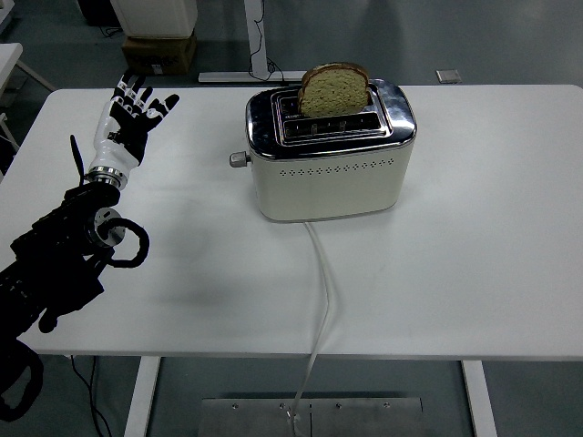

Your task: Press down toaster

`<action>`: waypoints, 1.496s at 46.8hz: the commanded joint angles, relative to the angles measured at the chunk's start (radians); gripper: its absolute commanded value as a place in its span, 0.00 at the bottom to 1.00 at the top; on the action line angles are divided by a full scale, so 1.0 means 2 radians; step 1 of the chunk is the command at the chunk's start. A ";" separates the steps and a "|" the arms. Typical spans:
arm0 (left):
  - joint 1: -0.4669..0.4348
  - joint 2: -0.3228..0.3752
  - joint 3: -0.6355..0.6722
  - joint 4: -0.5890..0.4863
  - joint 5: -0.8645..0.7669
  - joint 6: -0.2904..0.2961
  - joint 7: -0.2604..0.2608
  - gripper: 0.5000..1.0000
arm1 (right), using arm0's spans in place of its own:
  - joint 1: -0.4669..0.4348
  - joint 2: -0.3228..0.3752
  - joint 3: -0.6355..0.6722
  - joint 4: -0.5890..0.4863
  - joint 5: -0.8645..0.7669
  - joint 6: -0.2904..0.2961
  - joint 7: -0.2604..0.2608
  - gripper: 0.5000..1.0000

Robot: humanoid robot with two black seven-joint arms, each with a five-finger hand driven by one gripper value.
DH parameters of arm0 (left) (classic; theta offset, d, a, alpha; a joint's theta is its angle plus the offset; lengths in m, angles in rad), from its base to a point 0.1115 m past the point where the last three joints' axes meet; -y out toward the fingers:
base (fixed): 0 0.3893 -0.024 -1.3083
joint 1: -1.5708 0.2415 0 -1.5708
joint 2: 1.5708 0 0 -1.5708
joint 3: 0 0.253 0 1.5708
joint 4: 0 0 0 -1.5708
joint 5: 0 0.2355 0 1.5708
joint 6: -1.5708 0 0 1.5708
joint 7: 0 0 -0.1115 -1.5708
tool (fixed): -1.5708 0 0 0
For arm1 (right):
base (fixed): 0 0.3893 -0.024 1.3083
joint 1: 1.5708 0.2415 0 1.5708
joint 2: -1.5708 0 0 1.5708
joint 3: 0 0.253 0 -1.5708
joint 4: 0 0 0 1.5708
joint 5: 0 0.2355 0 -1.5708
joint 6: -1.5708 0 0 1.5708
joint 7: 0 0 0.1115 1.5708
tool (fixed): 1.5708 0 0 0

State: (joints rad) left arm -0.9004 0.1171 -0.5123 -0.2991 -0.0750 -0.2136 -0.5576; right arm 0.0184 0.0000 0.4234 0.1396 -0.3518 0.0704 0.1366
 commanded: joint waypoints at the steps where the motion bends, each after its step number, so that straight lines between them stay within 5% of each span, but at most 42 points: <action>1: 0.000 0.000 0.001 0.000 0.000 -0.001 0.000 1.00 | 0.000 0.000 0.000 0.000 0.000 0.000 0.000 1.00; 33: 0.005 0.008 0.001 0.000 0.008 0.003 -0.004 1.00 | 0.000 0.000 0.000 0.000 0.000 0.000 0.000 1.00; 56: -0.001 0.075 0.008 -0.007 0.071 -0.001 0.001 1.00 | 0.000 0.000 0.000 0.000 0.000 0.000 0.000 1.00; 70: -0.014 0.103 0.008 -0.019 0.198 -0.004 0.000 1.00 | 0.000 0.000 0.000 0.000 0.000 0.000 0.000 1.00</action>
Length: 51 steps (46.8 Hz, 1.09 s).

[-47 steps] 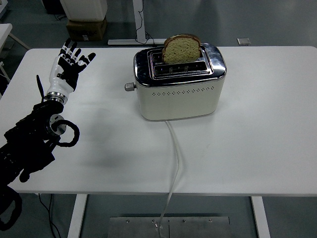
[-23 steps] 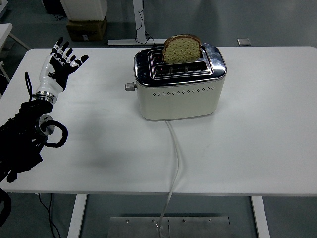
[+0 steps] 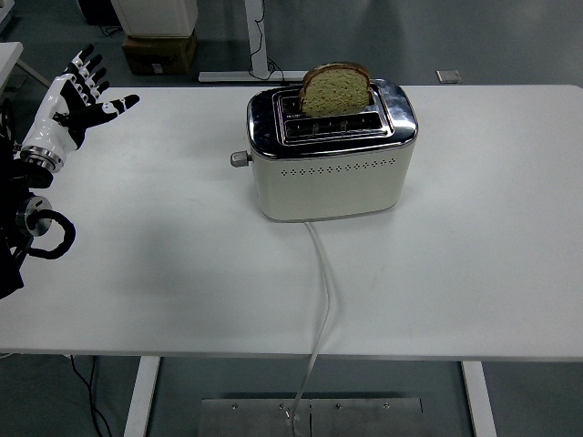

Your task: Press down toaster

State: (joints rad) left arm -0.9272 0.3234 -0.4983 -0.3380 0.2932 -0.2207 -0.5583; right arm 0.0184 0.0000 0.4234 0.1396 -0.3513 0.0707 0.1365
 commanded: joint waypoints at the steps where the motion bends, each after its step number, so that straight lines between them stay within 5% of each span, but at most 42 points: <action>1: 0.000 0.000 0.001 0.000 0.022 0.000 0.000 1.00 | 0.000 0.000 0.000 0.000 0.000 0.000 0.000 1.00; 26: -0.007 0.029 0.001 -0.007 0.186 -0.008 -0.003 1.00 | 0.000 0.000 0.000 0.000 0.000 0.000 0.000 1.00; 42: -0.007 0.117 0.001 -0.163 0.298 -0.005 -0.004 1.00 | 0.000 0.000 0.000 0.000 0.000 0.000 0.000 1.00; 51: -0.002 0.137 0.002 -0.192 0.331 -0.006 -0.004 1.00 | 0.000 0.000 0.000 0.000 -0.001 0.000 0.000 1.00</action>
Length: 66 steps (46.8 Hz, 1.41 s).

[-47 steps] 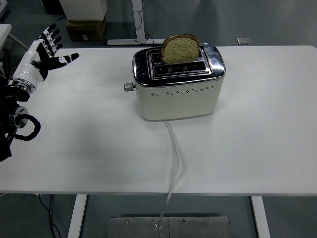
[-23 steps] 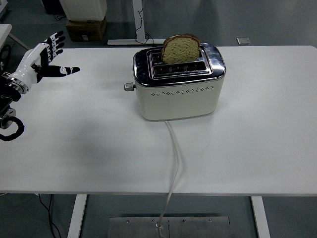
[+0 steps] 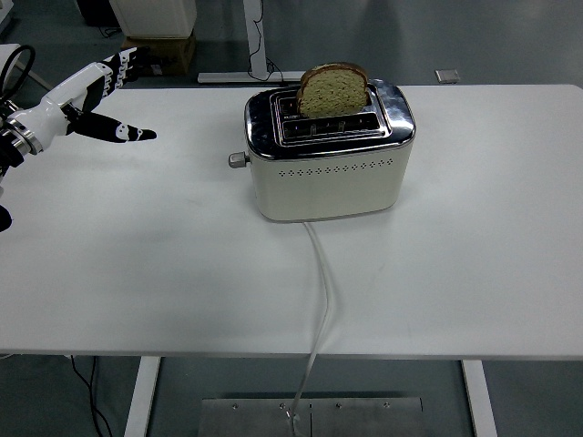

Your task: Press down toaster

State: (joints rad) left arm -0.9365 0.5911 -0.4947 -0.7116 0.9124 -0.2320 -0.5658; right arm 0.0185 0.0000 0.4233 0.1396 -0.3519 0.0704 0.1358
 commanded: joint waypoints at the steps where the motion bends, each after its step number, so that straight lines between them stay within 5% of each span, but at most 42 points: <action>1: 0.004 0.004 0.000 -0.007 0.035 -0.001 0.000 1.00 | 0.000 0.000 0.000 0.000 0.000 0.000 0.000 1.00; 28: 0.034 0.040 0.000 -0.065 0.150 0.002 -0.002 1.00 | 0.000 0.000 0.000 0.000 0.000 0.000 0.000 1.00; 66: 0.037 0.020 0.021 -0.089 0.192 0.007 -0.002 1.00 | 0.000 0.000 0.000 0.000 0.000 0.000 0.000 1.00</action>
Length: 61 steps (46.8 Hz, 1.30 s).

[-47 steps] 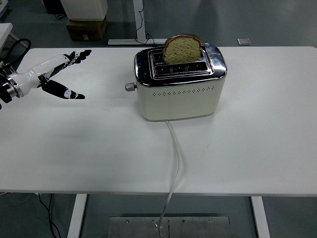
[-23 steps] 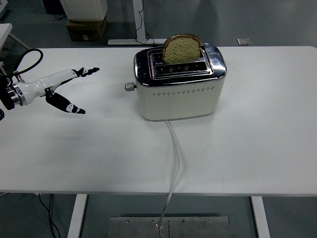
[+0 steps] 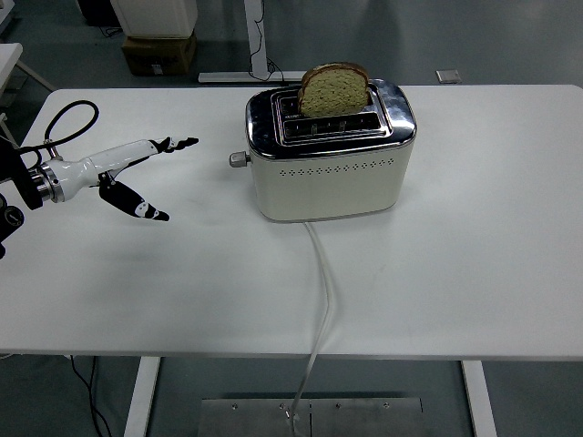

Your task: Press down toaster

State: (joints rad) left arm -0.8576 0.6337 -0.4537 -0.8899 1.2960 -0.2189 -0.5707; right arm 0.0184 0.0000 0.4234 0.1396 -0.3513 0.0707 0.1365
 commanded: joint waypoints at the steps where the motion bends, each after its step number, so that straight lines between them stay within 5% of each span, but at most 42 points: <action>1: -0.003 -0.002 0.000 0.000 0.000 0.001 0.000 1.00 | 0.000 0.000 0.000 0.000 0.000 0.000 0.000 1.00; 20: -0.009 -0.032 0.001 0.000 0.043 0.001 0.001 1.00 | 0.000 0.000 0.000 0.000 0.000 0.000 0.000 1.00; 61: -0.014 -0.036 0.011 0.000 0.053 0.001 0.000 1.00 | 0.000 0.000 0.000 0.000 -0.001 0.000 0.000 1.00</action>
State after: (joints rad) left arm -0.8842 0.5624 -0.4323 -0.8891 1.4036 -0.2162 -0.5708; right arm 0.0183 0.0000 0.4234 0.1395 -0.3513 0.0708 0.1361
